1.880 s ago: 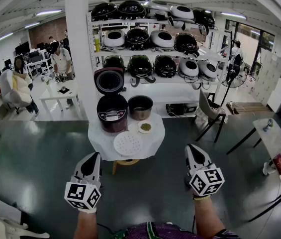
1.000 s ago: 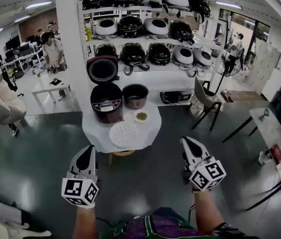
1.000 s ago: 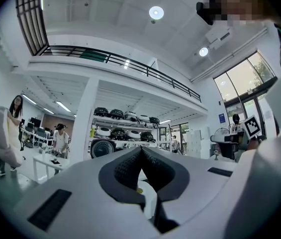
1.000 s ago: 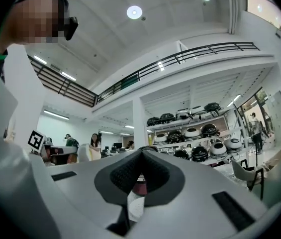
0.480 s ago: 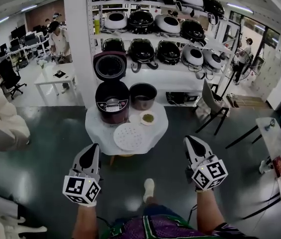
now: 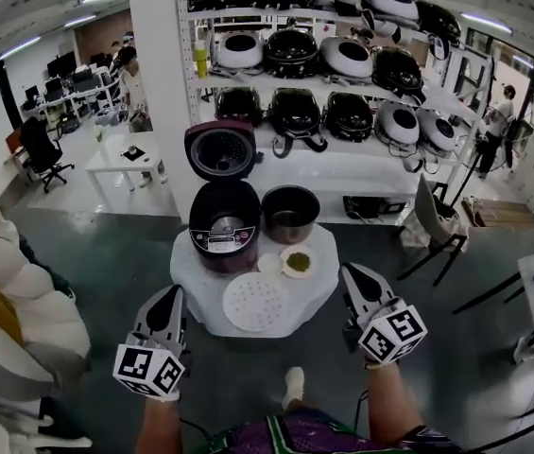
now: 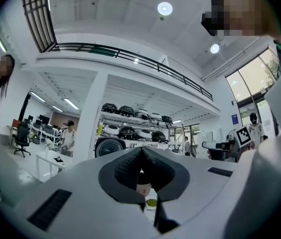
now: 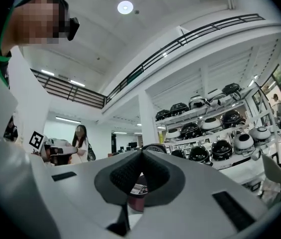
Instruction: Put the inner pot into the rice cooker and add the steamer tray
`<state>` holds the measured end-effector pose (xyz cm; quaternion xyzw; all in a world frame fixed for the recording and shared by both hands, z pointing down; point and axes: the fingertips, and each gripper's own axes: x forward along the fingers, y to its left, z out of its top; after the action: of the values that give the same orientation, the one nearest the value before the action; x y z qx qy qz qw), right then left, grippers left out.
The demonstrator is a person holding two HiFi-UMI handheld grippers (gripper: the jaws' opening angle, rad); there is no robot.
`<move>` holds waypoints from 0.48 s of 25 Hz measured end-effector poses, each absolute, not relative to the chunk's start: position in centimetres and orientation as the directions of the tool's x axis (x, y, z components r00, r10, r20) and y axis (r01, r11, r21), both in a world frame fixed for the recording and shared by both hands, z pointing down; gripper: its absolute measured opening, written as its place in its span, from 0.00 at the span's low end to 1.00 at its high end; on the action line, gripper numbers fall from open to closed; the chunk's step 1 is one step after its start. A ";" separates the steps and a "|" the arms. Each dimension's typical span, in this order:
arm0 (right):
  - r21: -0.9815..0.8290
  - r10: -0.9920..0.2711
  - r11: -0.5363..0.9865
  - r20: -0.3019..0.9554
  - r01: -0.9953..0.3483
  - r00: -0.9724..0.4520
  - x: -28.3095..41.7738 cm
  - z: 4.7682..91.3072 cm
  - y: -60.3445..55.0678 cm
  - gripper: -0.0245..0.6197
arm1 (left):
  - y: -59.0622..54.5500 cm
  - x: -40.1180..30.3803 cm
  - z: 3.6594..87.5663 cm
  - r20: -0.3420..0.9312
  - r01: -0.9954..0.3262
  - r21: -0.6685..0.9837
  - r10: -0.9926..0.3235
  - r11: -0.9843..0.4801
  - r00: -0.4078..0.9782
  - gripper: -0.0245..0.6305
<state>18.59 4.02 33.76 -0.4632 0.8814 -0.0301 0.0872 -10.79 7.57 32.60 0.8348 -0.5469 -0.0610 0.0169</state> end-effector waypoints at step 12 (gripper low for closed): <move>-0.099 -0.770 0.637 -0.131 -0.764 -0.625 23.0 32.9 -14.0 0.05 | -9.7 -3.6 29.9 -0.119 -0.937 -0.005 -0.930 -0.349 0.347 0.07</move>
<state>22.97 -13.95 32.93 -0.4256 0.9011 -0.0170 0.0808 -3.56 -9.70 29.90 0.8198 -0.5696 -0.0477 -0.0363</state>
